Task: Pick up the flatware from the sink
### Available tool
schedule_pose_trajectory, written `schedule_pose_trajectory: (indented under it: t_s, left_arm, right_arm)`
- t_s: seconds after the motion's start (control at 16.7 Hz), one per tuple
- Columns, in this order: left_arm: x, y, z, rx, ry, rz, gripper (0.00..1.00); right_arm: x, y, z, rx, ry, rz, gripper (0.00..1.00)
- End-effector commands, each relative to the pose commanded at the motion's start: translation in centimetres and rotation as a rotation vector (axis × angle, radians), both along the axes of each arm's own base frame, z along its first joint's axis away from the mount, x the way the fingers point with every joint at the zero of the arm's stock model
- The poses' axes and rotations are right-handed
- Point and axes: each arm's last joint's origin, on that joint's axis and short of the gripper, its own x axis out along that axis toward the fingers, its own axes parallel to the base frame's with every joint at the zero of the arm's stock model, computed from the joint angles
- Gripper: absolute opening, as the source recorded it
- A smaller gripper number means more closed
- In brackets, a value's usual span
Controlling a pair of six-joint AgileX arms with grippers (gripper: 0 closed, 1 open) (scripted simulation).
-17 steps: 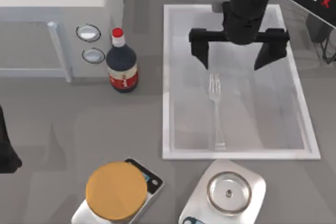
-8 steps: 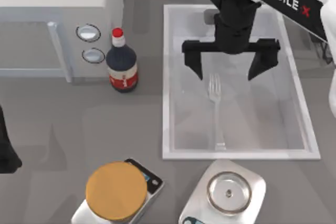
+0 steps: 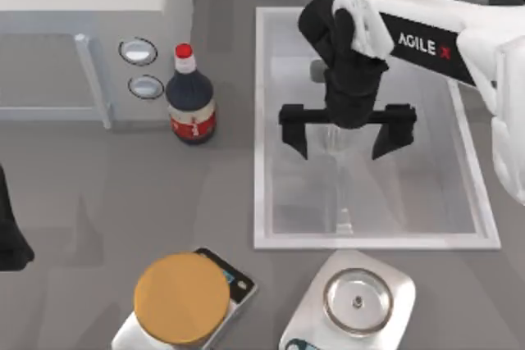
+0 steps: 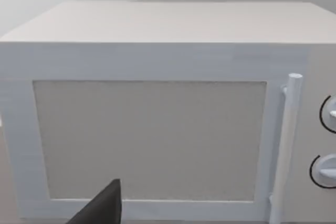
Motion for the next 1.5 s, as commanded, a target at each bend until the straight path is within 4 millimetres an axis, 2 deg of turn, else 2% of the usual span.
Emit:
schedule_pose_trajectory:
  t_s: [0.12, 0.24, 0.54, 1.32, 1.5]
  left_arm:
    - [0.0, 0.0, 0.0, 0.000, 0.000, 0.000, 1.00]
    - [0.0, 0.0, 0.0, 0.000, 0.000, 0.000, 1.00]
    - [0.0, 0.0, 0.0, 0.000, 0.000, 0.000, 1.00]
    - [0.0, 0.0, 0.0, 0.000, 0.000, 0.000, 1.00]
    - [0.0, 0.0, 0.0, 0.000, 0.000, 0.000, 1.00]
  right_arm:
    - [-0.2, -0.1, -3.1, 0.000, 0.000, 0.001, 1.00]
    - [-0.6, -0.2, -5.2, -0.005, 0.010, 0.001, 1.00]
    - [-0.7, -0.2, -5.7, -0.007, 0.013, 0.002, 1.00]
    - [-0.7, -0.2, -5.7, -0.007, 0.013, 0.002, 0.02]
    - [-0.7, -0.2, -5.7, -0.007, 0.013, 0.002, 0.00]
